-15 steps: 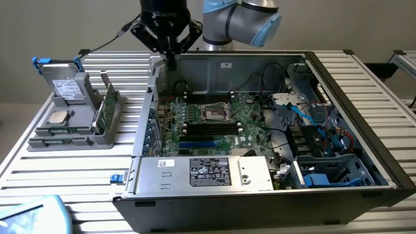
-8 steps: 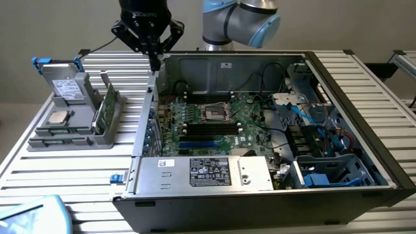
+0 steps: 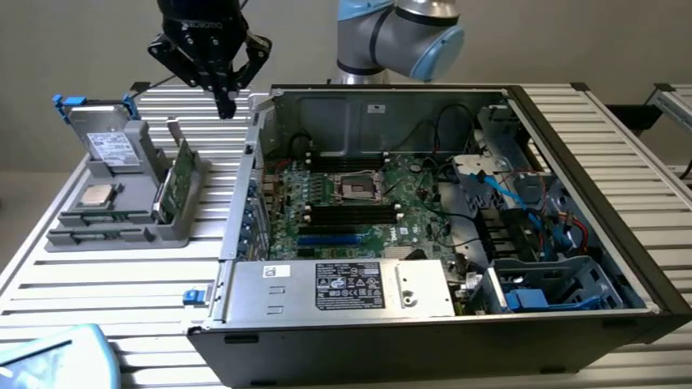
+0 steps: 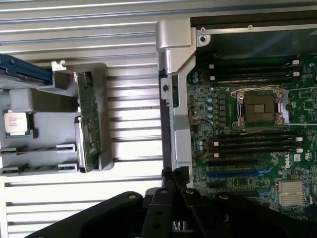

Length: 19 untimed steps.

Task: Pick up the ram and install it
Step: 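Reach for the ram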

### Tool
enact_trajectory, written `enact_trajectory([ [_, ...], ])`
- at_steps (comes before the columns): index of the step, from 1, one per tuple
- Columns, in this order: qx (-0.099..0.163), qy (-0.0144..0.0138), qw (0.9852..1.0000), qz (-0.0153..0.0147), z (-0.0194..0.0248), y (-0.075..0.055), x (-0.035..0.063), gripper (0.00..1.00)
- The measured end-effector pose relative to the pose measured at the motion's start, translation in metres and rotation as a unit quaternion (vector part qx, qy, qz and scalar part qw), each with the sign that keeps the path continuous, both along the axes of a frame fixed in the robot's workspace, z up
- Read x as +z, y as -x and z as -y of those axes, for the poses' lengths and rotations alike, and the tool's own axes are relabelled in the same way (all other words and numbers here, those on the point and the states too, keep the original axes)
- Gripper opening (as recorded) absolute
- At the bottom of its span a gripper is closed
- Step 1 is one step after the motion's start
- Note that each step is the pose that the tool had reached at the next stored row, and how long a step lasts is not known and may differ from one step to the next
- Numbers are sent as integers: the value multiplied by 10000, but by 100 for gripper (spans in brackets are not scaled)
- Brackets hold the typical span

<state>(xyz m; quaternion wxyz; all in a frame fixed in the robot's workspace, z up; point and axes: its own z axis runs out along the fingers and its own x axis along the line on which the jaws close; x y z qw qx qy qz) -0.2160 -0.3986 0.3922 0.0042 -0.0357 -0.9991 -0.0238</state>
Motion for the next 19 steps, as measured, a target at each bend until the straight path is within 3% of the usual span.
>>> enact_trajectory([
  [11,0,-6,10000,-95,0,503,-6,11],
  [19,-1,-12,9999,-141,0,865,-12,11],
])
